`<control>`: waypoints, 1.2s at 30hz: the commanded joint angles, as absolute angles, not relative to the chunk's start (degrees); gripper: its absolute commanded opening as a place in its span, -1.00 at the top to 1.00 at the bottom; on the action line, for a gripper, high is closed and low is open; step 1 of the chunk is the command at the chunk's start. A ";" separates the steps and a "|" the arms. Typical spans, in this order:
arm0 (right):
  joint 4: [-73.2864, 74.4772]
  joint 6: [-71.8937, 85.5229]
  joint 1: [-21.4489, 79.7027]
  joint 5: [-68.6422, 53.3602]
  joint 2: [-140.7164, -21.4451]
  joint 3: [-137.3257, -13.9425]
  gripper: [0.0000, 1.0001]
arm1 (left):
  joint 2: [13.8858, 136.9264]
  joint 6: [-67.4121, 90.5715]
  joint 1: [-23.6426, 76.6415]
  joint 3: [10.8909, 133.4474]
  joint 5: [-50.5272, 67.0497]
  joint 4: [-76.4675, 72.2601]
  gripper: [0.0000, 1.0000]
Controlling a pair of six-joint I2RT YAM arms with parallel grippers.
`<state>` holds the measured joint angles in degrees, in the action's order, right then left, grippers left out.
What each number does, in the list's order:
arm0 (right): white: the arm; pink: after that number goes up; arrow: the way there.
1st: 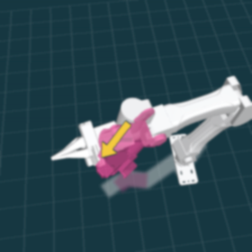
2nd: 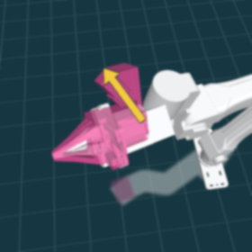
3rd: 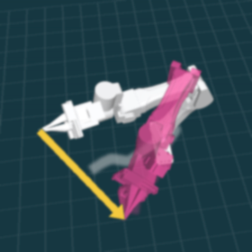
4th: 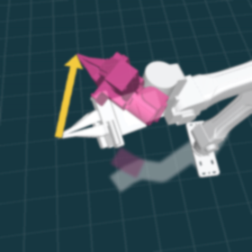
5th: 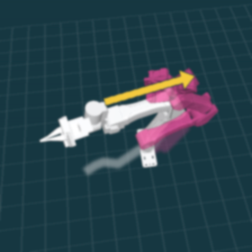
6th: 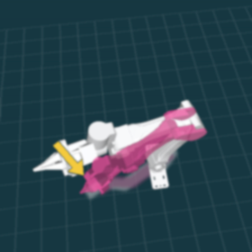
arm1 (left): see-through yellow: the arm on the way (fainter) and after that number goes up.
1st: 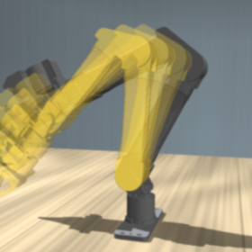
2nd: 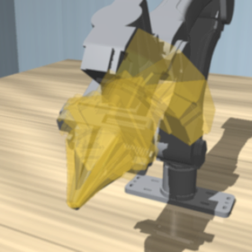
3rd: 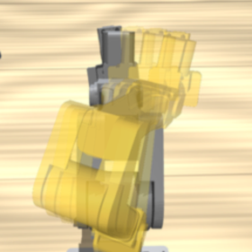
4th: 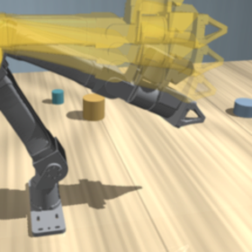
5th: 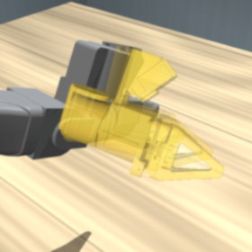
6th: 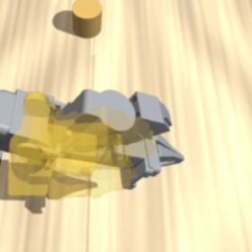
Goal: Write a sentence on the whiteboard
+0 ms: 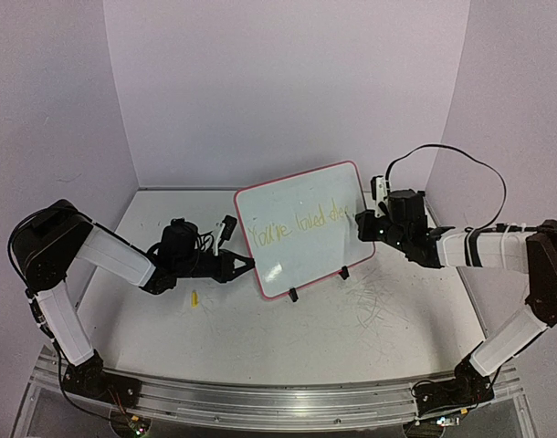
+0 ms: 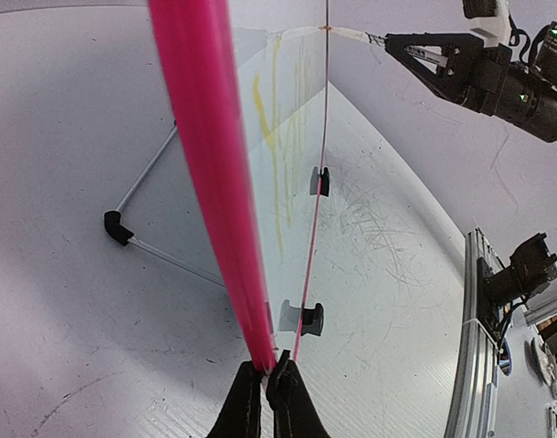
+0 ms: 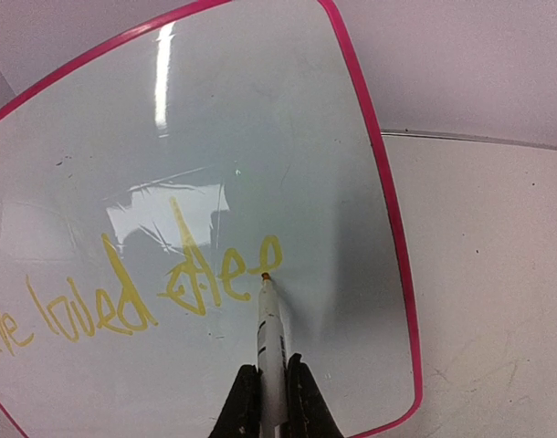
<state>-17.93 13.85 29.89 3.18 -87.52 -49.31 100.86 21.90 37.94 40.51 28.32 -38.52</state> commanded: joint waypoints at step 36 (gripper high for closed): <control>-18.68 12.43 29.38 8.11 -86.81 -54.19 1.00 | 100.46 19.78 37.67 40.67 26.78 -31.72 1.00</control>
<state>-17.57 12.88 29.71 6.64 -85.66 -51.82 100.75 21.17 37.93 40.51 28.32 -38.30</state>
